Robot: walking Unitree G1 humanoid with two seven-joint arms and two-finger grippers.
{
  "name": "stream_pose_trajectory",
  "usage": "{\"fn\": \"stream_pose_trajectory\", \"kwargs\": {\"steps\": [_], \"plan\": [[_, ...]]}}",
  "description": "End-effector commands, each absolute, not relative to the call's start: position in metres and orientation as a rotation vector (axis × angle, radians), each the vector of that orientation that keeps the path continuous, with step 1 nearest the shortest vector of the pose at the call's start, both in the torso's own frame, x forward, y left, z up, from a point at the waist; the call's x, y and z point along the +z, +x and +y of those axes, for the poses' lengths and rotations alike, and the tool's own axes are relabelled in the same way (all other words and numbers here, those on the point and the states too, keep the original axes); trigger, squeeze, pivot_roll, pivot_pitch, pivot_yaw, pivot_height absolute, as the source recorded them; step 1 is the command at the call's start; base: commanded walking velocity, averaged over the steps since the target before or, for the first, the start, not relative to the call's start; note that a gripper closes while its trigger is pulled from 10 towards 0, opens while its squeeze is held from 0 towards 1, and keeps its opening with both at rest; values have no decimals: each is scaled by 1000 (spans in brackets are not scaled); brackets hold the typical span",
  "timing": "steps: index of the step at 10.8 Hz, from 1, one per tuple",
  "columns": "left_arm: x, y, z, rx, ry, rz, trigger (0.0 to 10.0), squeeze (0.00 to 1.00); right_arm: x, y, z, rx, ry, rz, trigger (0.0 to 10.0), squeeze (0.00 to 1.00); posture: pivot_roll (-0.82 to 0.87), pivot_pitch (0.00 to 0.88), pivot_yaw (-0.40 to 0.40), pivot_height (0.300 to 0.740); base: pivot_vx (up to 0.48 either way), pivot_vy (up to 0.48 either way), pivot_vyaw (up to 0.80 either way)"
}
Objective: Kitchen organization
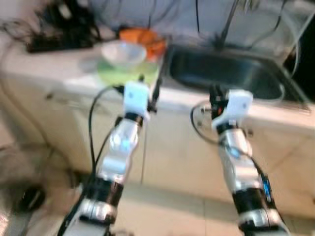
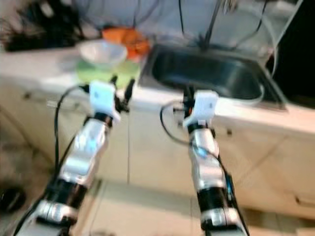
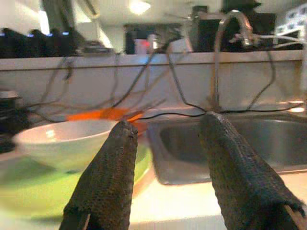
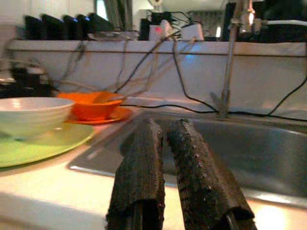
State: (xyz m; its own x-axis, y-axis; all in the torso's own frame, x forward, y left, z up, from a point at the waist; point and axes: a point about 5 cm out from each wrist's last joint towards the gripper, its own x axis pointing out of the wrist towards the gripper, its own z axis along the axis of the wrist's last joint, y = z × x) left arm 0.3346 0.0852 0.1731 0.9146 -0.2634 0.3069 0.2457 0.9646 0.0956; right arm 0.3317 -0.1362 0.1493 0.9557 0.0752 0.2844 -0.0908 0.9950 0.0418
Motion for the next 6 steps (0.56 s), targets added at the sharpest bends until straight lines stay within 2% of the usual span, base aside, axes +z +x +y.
{"fn": "stream_pose_trajectory", "kwargs": {"steps": [1,3,4,6], "plan": [[167,334,87,-267,46,-294,10000,0,142,331,-143,60,56,-256,10000,0,38,24,-53,740,0,0,0],[138,331,102,-235,77,-196,10000,0,122,330,-143,98,28,-180,10000,0,44,25,-55,740,0,0,0],[119,331,110,-209,146,-122,10000,0,108,330,-150,99,-2,-123,10000,0,47,23,-59,740,0,0,0],[60,315,132,-184,82,160,10000,0,67,317,-154,111,20,44,10000,0,47,25,-59,740,0,0,0]]}}
